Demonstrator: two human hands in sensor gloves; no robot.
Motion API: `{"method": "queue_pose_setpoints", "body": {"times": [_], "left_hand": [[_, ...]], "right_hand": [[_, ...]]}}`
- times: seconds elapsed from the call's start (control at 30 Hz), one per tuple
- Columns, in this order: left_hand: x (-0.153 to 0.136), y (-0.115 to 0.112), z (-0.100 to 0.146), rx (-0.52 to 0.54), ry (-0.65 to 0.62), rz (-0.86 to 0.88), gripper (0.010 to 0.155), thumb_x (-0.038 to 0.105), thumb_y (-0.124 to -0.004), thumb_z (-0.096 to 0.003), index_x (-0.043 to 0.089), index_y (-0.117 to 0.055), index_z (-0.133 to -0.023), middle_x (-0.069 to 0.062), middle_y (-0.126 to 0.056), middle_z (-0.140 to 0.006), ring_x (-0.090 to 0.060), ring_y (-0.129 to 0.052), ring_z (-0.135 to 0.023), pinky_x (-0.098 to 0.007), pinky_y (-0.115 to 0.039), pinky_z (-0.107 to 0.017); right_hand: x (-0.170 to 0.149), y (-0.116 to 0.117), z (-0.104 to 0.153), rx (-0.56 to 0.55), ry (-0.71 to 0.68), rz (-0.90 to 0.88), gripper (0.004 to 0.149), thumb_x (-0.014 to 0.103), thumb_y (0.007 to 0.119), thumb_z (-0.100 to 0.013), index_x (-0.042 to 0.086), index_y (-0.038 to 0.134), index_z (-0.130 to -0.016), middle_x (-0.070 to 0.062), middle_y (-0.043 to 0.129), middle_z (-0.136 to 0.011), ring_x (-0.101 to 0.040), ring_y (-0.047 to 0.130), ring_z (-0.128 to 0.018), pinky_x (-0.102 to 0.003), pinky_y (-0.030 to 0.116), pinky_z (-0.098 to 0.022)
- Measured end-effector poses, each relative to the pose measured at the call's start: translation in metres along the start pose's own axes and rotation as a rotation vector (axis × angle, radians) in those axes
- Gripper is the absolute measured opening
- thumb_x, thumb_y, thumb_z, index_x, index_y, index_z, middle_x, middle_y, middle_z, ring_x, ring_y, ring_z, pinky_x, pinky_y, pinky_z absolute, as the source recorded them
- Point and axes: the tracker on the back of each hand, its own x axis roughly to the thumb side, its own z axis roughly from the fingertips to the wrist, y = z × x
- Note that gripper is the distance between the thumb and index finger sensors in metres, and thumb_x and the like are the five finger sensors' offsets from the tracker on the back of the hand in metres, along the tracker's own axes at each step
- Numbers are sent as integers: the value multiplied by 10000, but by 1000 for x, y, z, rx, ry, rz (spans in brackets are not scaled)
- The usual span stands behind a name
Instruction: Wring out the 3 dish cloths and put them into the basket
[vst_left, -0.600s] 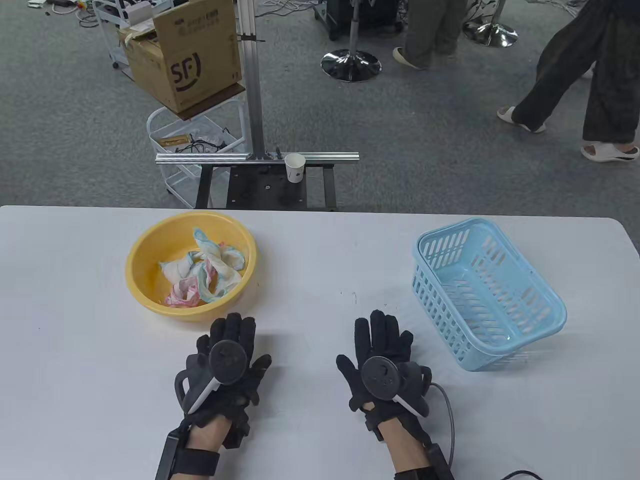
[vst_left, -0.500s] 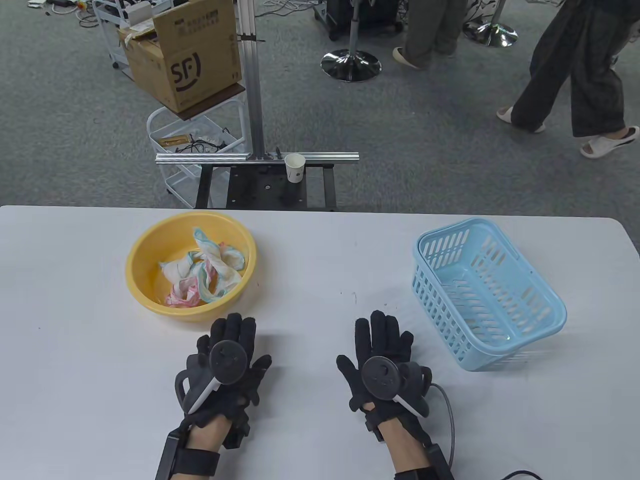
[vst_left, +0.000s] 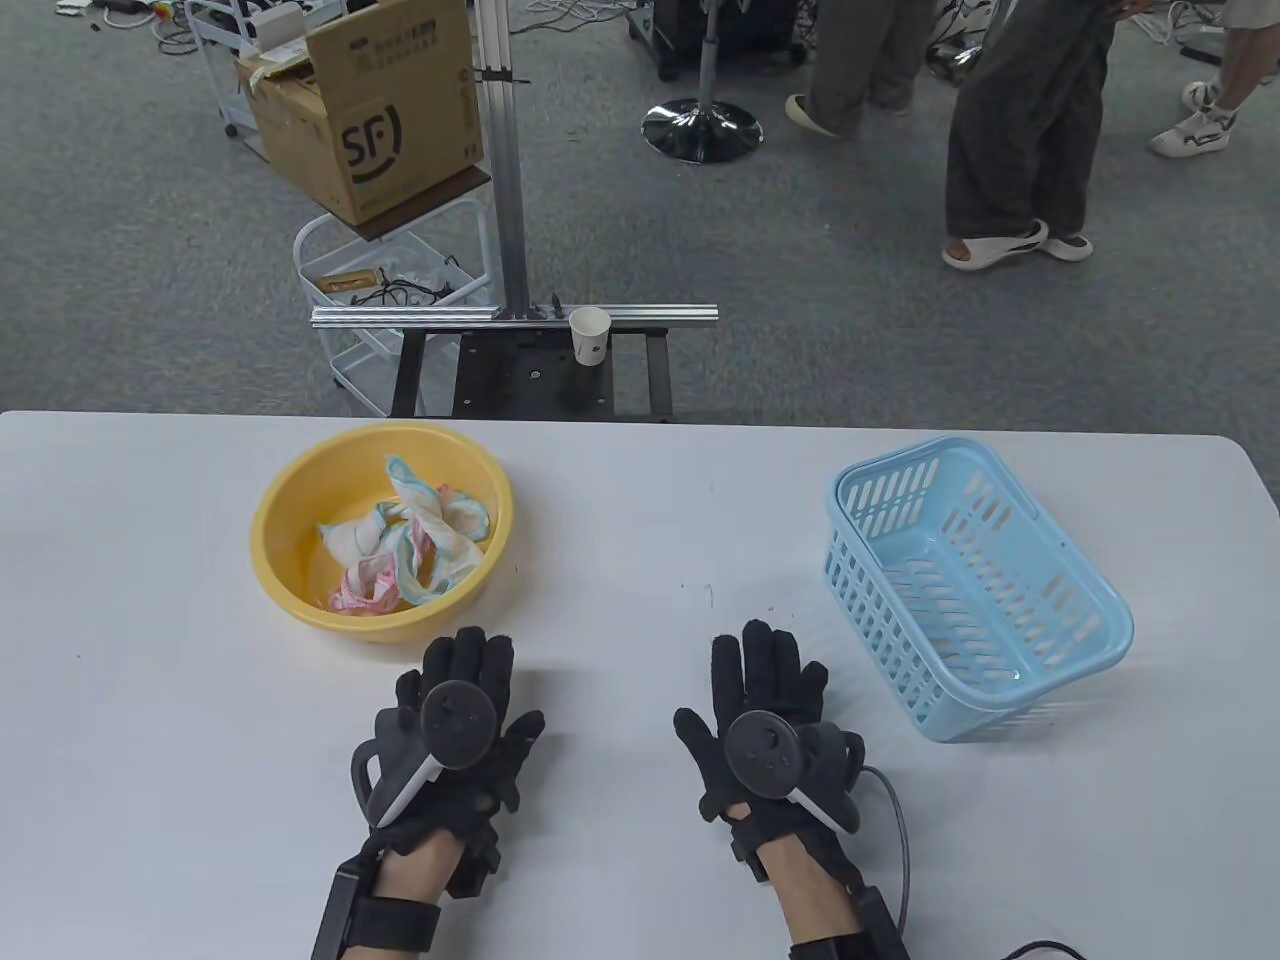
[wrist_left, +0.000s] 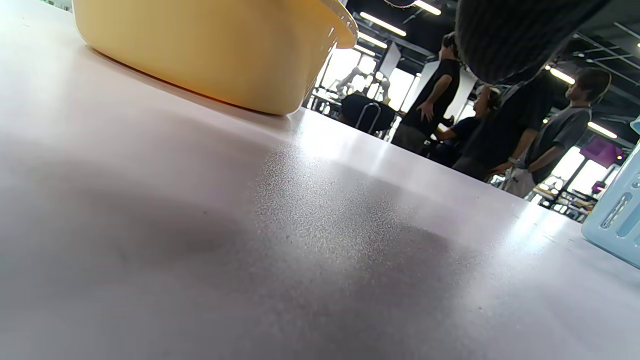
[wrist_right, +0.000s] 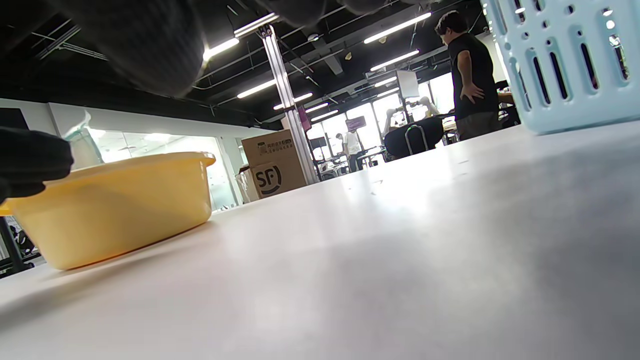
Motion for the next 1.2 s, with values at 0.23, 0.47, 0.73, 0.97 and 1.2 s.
{"method": "queue_pose_setpoints", "body": {"times": [0.23,0.47,0.73,0.97,1.2], "left_hand": [[0,2,1,17,4,-4,878,632,-759,-445,414,-242,-1120,157,-157,-1188,-211,-133,-1159,-568,-194,-823],[3,12,6,58,9,-18,869,634,-760,-444,393,-276,-1125,137,-210,-1194,-230,-205,-1161,-575,-229,-828],[2,40,12,170,64,20,863,637,-762,-446,374,-308,-1131,114,-254,-1196,-246,-275,-1156,-581,-299,-829],[-9,71,6,258,165,46,897,640,-770,-448,348,-268,-1131,88,-246,-1188,-263,-318,-1139,-573,-343,-827],[-22,106,-22,234,252,45,946,641,-780,-445,351,-187,-1123,94,-158,-1185,-253,-239,-1152,-573,-307,-832]], "right_hand": [[0,0,0,0,-2,-3,826,592,713,-536,144,299,-1093,-219,215,-1149,-520,230,-1058,-760,280,-682],[5,-1,1,2,-17,-21,824,591,710,-539,143,297,-1093,-221,217,-1149,-523,236,-1057,-761,282,-682],[4,1,1,15,-7,-57,822,586,710,-541,140,295,-1092,-223,223,-1148,-525,246,-1056,-760,287,-682],[6,1,1,18,-14,-77,823,584,710,-542,137,291,-1093,-226,223,-1148,-525,250,-1056,-761,288,-681],[6,3,1,28,-9,-88,823,583,710,-542,137,290,-1092,-227,227,-1148,-527,254,-1055,-761,292,-681]]}}
